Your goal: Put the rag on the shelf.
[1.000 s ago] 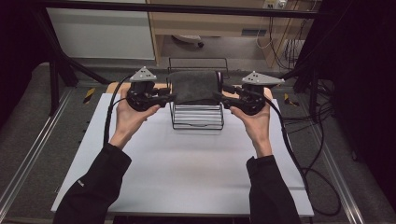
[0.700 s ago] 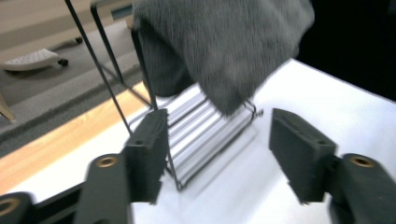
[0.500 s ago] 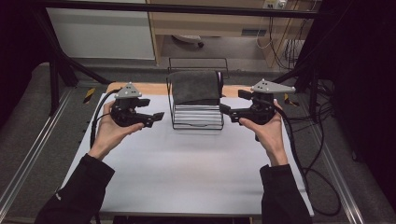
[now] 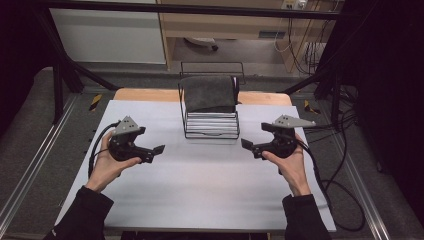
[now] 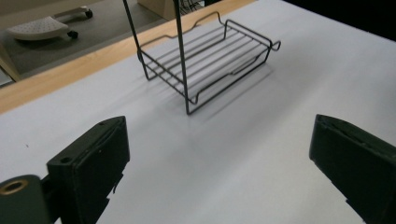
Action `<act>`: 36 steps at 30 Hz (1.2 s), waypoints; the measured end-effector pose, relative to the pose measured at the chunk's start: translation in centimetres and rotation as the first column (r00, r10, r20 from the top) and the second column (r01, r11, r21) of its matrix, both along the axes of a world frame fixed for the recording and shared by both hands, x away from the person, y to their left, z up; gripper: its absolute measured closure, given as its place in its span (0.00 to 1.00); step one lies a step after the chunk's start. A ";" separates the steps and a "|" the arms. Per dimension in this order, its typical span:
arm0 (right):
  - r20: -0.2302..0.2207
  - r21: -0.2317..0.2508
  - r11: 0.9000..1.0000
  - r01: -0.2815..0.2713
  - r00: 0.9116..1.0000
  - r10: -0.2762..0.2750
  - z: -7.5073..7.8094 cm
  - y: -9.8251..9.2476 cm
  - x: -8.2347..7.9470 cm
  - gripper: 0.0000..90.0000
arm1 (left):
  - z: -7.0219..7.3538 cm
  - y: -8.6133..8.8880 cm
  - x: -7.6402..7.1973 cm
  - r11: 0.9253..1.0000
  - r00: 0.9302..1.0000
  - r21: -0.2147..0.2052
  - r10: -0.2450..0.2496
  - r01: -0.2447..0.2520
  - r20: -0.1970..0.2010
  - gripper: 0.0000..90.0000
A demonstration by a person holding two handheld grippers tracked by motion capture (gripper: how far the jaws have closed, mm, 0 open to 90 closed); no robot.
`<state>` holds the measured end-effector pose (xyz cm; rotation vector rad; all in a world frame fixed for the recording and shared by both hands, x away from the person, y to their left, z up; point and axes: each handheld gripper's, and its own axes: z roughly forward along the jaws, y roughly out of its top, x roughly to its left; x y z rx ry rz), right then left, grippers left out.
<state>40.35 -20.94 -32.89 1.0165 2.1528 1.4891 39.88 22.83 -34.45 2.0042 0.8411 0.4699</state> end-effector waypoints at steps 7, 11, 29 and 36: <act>-0.064 -0.016 1.000 -0.014 0.998 0.013 -4.3 -1.0 -0.9 0.01 | -3.9 1.1 -0.9 1.000 0.999 -0.015 0.025 -0.025 -0.025 0.06; -0.082 -0.023 1.000 -0.019 0.997 0.017 -6.5 -1.7 -1.4 0.01 | -5.7 1.8 -1.5 1.000 0.999 0.005 0.023 -0.023 -0.039 0.06; -0.194 -0.076 0.997 -0.003 0.981 -0.012 -12.2 -6.1 -3.7 0.01 | -9.9 5.2 -3.5 0.998 0.996 0.054 0.029 -0.024 -0.084 0.07; -0.190 -0.065 0.998 0.002 0.982 -0.014 -12.2 -6.7 -4.1 0.01 | -10.3 5.8 -3.7 0.998 0.994 0.055 0.039 -0.034 -0.098 0.07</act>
